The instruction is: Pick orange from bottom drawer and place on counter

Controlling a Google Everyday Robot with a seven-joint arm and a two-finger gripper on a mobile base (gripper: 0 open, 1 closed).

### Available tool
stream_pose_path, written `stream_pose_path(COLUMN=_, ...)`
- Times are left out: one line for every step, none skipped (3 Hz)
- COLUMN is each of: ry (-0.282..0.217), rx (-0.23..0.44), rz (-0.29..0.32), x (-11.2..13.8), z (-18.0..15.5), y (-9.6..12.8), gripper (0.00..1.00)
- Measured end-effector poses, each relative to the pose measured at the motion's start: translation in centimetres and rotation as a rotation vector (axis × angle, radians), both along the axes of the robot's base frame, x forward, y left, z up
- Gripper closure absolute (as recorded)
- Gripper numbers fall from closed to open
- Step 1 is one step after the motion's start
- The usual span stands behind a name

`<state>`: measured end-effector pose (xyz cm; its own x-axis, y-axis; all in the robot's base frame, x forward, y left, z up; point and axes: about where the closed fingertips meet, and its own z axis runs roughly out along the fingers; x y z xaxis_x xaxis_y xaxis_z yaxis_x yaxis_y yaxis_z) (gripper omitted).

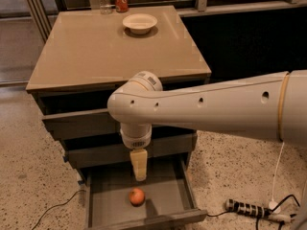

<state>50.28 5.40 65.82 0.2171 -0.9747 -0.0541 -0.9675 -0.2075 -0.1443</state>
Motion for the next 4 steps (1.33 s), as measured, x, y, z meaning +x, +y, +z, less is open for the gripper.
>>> stream_pose_path(ry=-0.102, rx=-0.021, rz=-0.015, x=-0.3, z=0.6, y=-0.3, gripper=0.00)
stream_pose_path(ry=-0.102, rx=-0.021, rz=-0.015, x=-0.3, z=0.6, y=-0.3, gripper=0.00)
stream_pose_path(ry=-0.012, rx=-0.013, rz=0.000, x=-0.2, z=-0.4, y=-0.2, gripper=0.00)
stream_pose_path(ry=0.019, rx=-0.004, rz=0.028, x=-0.4, z=-0.5, y=0.3, gripper=0.00)
